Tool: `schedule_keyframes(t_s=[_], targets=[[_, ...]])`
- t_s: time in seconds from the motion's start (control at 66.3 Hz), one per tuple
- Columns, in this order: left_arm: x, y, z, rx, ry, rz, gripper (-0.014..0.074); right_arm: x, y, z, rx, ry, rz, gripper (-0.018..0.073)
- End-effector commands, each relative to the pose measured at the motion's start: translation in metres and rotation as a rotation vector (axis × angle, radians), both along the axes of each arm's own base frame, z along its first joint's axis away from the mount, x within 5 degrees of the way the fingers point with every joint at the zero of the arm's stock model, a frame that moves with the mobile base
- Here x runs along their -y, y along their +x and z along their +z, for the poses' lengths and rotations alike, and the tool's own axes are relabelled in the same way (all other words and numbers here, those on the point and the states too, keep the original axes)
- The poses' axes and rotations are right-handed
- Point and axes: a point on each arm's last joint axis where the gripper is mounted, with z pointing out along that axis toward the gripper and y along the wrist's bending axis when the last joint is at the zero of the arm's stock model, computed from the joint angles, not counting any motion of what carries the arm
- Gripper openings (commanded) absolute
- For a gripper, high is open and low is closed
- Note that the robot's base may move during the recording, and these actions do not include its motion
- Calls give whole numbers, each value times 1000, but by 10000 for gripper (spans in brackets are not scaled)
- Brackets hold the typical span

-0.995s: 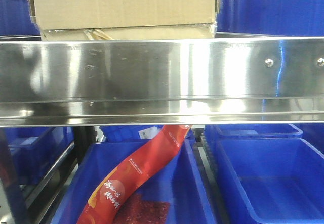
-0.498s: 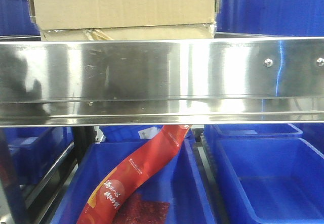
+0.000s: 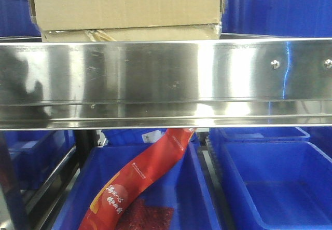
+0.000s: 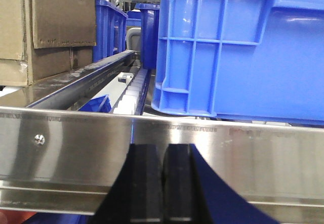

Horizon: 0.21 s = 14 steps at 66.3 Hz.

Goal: Stack two boxes on right shelf middle

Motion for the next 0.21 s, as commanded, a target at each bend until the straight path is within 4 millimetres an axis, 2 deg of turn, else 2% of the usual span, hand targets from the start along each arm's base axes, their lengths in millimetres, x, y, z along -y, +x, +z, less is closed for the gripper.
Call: schedule_keyframes(t_s=[0.0, 0.196], targets=[[0, -1, 3, 30, -7, -8, -111, 0, -1, 3, 31, 0, -4, -162], [0, -1, 3, 30, -7, -8, -111, 0, -1, 3, 31, 0, -4, -162]])
